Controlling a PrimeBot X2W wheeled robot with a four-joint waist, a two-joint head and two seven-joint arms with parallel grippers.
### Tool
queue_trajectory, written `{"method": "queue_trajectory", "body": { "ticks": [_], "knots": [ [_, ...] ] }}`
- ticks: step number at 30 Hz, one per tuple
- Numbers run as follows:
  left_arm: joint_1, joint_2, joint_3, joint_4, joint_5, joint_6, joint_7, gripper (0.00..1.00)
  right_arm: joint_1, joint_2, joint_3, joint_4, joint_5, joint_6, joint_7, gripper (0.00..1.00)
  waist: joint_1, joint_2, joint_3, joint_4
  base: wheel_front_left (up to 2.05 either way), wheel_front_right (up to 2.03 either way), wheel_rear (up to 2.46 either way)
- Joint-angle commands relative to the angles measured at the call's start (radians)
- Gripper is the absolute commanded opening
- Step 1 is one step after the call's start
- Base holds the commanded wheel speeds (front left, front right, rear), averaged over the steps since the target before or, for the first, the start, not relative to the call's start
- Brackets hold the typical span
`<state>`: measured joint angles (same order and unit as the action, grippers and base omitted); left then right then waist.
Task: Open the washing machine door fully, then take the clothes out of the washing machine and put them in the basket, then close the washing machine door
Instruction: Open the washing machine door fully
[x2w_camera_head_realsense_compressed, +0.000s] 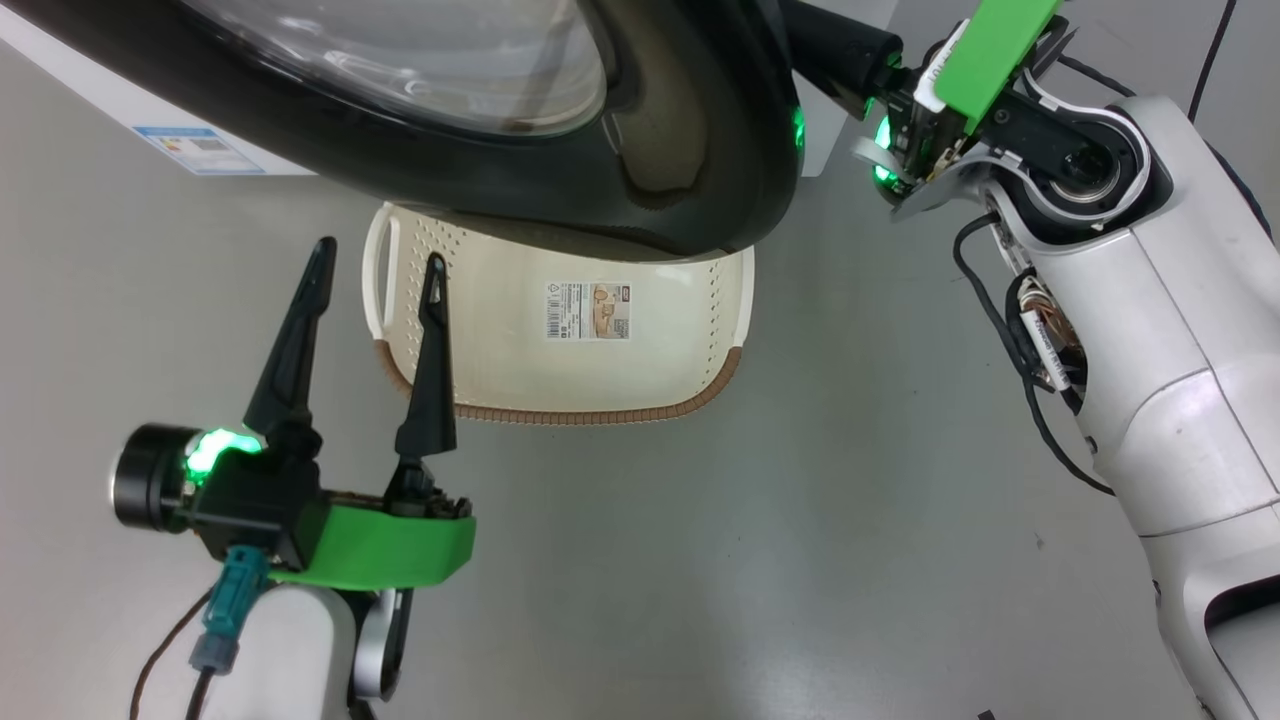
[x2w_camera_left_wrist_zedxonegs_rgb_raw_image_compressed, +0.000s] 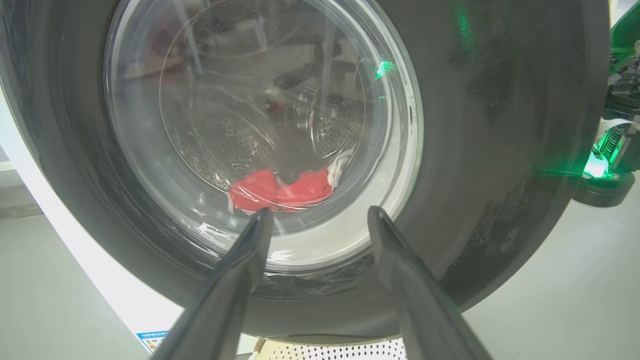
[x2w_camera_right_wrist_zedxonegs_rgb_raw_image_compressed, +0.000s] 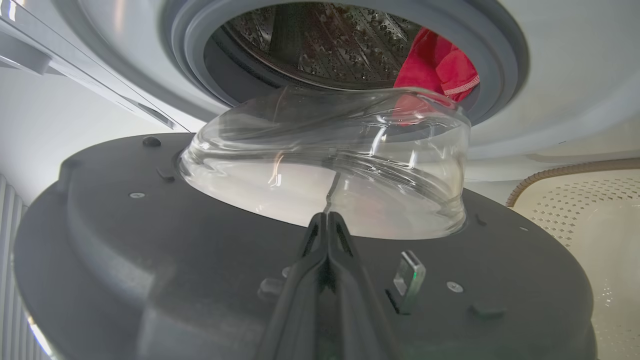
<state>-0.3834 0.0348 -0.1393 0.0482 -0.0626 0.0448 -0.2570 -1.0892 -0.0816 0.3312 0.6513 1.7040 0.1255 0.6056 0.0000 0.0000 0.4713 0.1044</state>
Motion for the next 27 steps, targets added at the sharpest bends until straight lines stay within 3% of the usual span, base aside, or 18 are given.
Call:
{"method": "queue_trajectory", "body": {
  "ticks": [1,4,5,6,9,10,11,12,19,27],
  "knots": [
    [0.014,0.021,0.029,-0.018,0.000,0.009,-0.005,1.00,0.017,0.030,0.003,-0.031,-0.007,0.005,-0.007,0.00,0.0000,0.0000,0.000,0.000,0.00,0.00,0.00],
    [0.013,0.021,0.028,-0.015,0.000,0.010,-0.005,1.00,0.013,0.030,-0.009,-0.026,-0.013,0.005,-0.033,0.00,0.0000,0.0000,0.000,0.000,0.00,0.00,0.00],
    [0.012,0.021,0.028,-0.015,0.000,0.010,-0.005,1.00,0.011,0.030,-0.014,-0.022,-0.014,0.005,-0.044,0.26,0.0000,0.0000,0.000,-0.001,0.00,0.00,0.00],
    [0.012,0.021,0.028,-0.014,0.000,0.010,-0.005,1.00,0.008,0.030,-0.019,-0.020,-0.017,0.005,-0.055,0.42,0.0000,0.0000,0.001,-0.001,0.00,0.00,0.00],
    [0.012,0.021,0.028,-0.013,-0.001,0.010,-0.005,1.00,0.004,0.030,-0.031,-0.018,-0.022,0.005,-0.080,0.50,0.0000,0.0000,0.002,-0.003,0.00,0.00,0.00],
    [0.012,0.021,0.028,-0.012,-0.002,0.011,-0.005,1.00,0.002,0.030,-0.037,-0.016,-0.027,0.005,-0.096,0.77,0.0000,0.0000,0.003,-0.005,0.00,0.00,0.00],
    [0.012,0.021,0.029,-0.011,-0.003,0.012,-0.005,1.00,0.001,0.028,-0.038,-0.015,-0.034,0.005,-0.107,0.93,0.0000,0.0000,0.003,-0.006,0.00,0.00,0.00],
    [0.012,0.021,0.030,-0.010,-0.005,0.012,-0.005,1.00,0.000,0.026,-0.040,-0.013,-0.042,0.005,-0.118,1.00,0.0000,0.0000,0.004,-0.008,0.00,0.00,0.00],
    [0.012,0.020,0.041,-0.011,-0.022,0.021,-0.005,1.00,0.005,-0.004,-0.040,-0.049,-0.138,0.005,-0.240,1.00,0.0000,0.0000,0.010,-0.019,0.00,0.00,0.00],
    [0.015,0.019,0.044,-0.018,-0.033,0.034,-0.005,1.00,0.060,-0.083,0.039,-0.099,-0.380,0.005,-0.466,1.00,0.0000,0.0000,0.014,-0.030,0.00,0.00,0.00]
  ]
}}
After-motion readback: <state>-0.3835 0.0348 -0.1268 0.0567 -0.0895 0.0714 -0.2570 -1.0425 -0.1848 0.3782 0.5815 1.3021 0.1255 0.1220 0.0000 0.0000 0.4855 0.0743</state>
